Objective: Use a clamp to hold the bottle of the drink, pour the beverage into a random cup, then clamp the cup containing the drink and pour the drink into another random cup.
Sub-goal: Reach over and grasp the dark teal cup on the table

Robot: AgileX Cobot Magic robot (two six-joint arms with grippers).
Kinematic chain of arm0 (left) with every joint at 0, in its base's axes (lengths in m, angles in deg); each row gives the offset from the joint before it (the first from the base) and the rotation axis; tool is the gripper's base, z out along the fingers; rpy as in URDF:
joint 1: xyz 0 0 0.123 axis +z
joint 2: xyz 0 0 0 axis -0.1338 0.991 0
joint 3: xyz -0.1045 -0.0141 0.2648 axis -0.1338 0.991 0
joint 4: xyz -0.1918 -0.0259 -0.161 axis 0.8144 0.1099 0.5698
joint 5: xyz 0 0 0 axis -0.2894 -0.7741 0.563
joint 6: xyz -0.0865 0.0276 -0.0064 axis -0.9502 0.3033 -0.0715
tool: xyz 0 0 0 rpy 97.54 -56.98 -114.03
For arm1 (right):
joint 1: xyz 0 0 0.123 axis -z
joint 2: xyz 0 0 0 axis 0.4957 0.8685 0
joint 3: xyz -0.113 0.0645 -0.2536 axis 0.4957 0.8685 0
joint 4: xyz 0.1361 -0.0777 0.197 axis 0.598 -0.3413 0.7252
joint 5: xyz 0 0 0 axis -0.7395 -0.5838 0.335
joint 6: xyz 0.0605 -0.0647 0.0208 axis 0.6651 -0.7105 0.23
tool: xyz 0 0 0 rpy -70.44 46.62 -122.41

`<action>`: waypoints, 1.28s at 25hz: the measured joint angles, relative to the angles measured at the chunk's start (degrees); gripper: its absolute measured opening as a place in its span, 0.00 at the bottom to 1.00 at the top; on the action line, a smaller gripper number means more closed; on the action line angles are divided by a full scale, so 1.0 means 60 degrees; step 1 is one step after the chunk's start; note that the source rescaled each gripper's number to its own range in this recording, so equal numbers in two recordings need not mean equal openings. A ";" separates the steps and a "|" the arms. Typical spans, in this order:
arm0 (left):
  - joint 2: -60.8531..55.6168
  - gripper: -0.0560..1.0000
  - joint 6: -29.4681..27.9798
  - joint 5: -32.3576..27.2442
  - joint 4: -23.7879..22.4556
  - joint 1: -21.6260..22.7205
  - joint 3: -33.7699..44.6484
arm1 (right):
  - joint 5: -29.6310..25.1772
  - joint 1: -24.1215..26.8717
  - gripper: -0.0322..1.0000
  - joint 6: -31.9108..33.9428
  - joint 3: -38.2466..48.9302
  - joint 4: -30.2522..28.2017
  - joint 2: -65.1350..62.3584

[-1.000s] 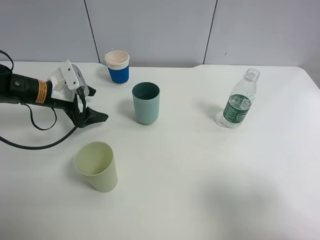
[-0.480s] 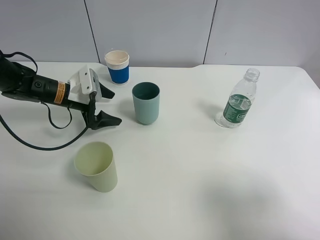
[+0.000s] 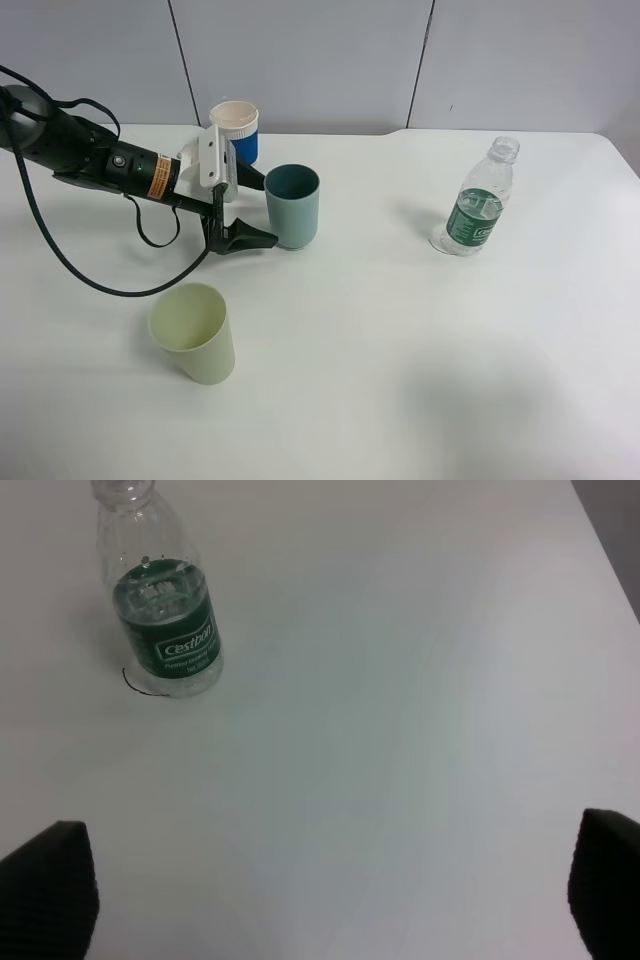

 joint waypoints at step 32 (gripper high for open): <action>0.1113 1.00 -0.0216 0.0661 0.0843 -0.0922 -0.0878 | 0.0000 0.0000 0.95 0.0000 0.0000 0.0000 0.0000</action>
